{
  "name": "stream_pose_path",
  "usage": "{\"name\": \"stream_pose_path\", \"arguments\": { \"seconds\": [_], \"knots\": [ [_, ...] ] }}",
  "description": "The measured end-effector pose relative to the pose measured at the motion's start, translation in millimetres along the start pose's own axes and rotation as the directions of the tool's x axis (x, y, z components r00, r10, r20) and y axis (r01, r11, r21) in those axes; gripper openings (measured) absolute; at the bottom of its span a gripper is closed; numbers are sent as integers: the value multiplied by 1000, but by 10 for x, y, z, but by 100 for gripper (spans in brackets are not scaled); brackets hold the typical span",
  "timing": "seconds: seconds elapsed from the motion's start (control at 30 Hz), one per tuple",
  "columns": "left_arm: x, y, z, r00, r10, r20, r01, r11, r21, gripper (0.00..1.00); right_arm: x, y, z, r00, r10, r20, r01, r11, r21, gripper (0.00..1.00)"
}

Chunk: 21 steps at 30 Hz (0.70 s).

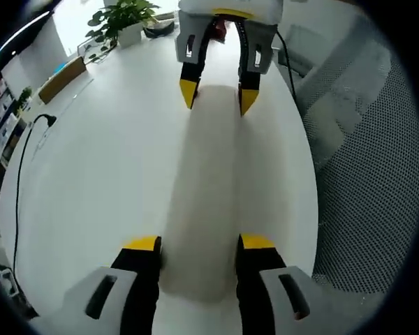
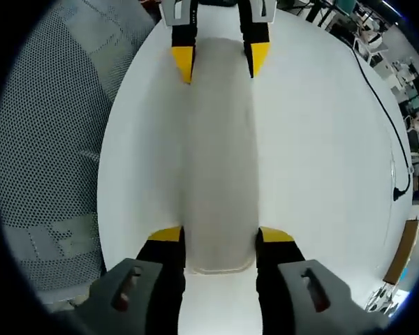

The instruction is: Arrange the utensils inside the cutlery case until each visible utensil rests in its matching compartment.

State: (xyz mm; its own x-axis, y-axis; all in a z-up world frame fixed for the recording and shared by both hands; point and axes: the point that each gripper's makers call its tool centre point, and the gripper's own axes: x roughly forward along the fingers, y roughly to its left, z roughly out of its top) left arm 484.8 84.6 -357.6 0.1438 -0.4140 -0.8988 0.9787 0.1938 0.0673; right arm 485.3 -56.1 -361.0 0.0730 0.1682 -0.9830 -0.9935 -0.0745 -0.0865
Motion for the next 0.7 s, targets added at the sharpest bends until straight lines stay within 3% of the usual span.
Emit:
{"name": "stream_pose_path", "arguments": {
  "seconds": [0.2, 0.7],
  "knots": [
    [-81, -266, -160, 998, -19, -60, 20, 1000, 3, 43, -2, 272, 141, 1000, 1, 5, -1, 1000, -3, 37],
    [-207, -679, -411, 993, -35, -115, 35, 999, -6, 43, 12, 675, 351, 1000, 6, -11, -6, 1000, -19, 37]
  ]
}}
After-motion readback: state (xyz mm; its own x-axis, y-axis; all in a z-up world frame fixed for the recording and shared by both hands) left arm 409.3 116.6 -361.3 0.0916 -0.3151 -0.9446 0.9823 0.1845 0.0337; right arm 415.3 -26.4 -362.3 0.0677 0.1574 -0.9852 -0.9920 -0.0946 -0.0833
